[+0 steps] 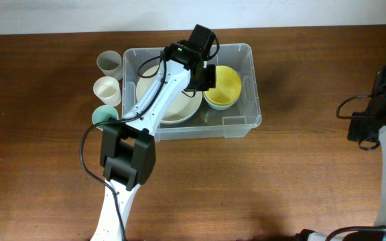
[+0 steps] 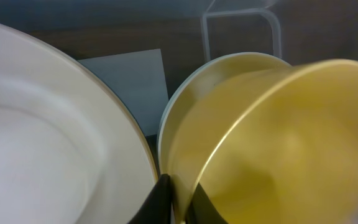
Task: Pack container
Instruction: 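Carry the yellow bowl into the bin and lower it onto the mint bowl, then release the yellow bowl and retract the left gripper left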
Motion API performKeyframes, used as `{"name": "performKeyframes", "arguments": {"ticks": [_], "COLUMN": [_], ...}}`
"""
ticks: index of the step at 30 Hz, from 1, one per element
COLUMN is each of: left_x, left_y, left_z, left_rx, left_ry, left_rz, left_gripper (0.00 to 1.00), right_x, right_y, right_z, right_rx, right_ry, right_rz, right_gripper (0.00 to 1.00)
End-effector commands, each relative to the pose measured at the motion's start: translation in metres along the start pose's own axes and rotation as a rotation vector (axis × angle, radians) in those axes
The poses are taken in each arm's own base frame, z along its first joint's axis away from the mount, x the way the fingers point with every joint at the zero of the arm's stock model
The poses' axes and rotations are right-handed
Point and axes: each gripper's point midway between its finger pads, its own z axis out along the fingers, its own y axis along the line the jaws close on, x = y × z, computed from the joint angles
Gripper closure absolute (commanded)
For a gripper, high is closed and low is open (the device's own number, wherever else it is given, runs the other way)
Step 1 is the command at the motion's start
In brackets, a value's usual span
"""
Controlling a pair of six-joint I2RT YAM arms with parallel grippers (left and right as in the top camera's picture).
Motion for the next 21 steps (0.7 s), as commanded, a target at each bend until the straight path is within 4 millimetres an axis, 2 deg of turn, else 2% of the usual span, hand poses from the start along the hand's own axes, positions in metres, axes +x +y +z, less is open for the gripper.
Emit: {"name": "performKeyframes", "arguments": {"ticks": [1, 16, 19, 21], "left_x": [0.003, 0.003, -0.002, -0.013], "left_y": [0.001, 0.001, 0.0, -0.002], "left_z": [0.006, 0.006, 0.002, -0.009], "left_rx": [-0.011, -0.007, -0.001, 0.01], "left_ry": [0.009, 0.009, -0.007, -0.04], "left_rz": [0.014, 0.014, 0.021, 0.049], "left_gripper": [0.89, 0.88, 0.77, 0.66], "right_x": [0.001, 0.001, 0.001, 0.001], "right_y": [0.0, 0.0, 0.0, 0.0], "right_z": [0.002, 0.002, 0.002, 0.002], "right_rx": [0.002, 0.002, 0.002, 0.002], "right_ry": [0.006, 0.007, 0.006, 0.007], "right_rz": [0.005, 0.005, 0.005, 0.005], "right_gripper": [0.01, 0.01, 0.01, 0.01]}}
